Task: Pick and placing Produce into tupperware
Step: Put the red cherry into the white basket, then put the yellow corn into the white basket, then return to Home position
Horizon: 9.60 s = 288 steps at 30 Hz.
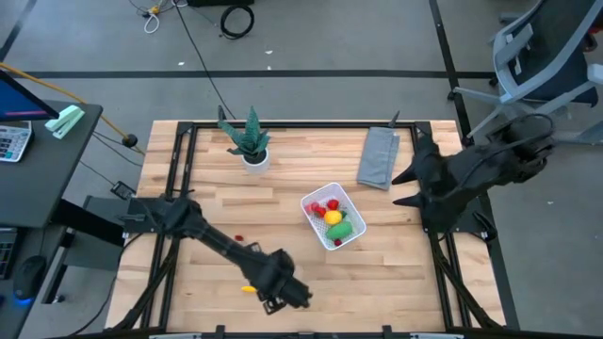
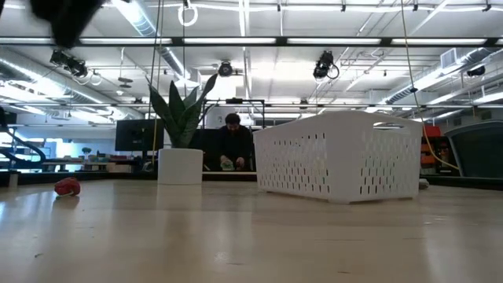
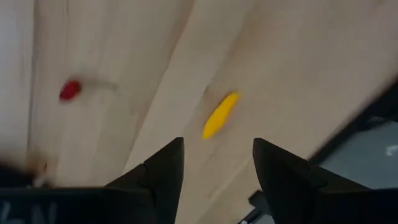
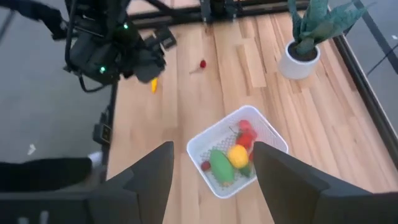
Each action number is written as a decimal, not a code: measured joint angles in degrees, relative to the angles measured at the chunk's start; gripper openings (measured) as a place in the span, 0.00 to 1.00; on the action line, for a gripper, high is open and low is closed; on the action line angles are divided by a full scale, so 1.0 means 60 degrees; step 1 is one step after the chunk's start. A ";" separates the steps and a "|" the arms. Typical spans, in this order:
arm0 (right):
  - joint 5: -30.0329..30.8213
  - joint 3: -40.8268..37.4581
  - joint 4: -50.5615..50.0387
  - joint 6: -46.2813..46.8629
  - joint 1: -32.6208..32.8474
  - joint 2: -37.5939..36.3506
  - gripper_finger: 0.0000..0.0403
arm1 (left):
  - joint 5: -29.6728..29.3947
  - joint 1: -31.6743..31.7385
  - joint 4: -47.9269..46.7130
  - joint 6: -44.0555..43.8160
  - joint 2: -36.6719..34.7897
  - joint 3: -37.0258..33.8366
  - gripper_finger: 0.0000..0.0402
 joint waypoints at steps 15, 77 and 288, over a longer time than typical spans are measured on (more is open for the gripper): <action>-0.0033 -0.2317 0.0001 0.0823 0.0000 -0.0002 0.57 | 0.0405 0.0605 -0.0012 0.1006 -0.2732 -0.4954 0.38; 0.1503 -0.6185 0.5984 0.4658 -0.0011 -0.0002 0.57 | -0.0396 0.2580 0.7818 0.7680 -0.6771 -1.2473 0.51; 0.2165 -0.1235 0.0031 0.3207 0.0874 -0.2392 0.50 | 0.0886 0.5566 0.0574 0.6160 -0.5433 0.0345 0.34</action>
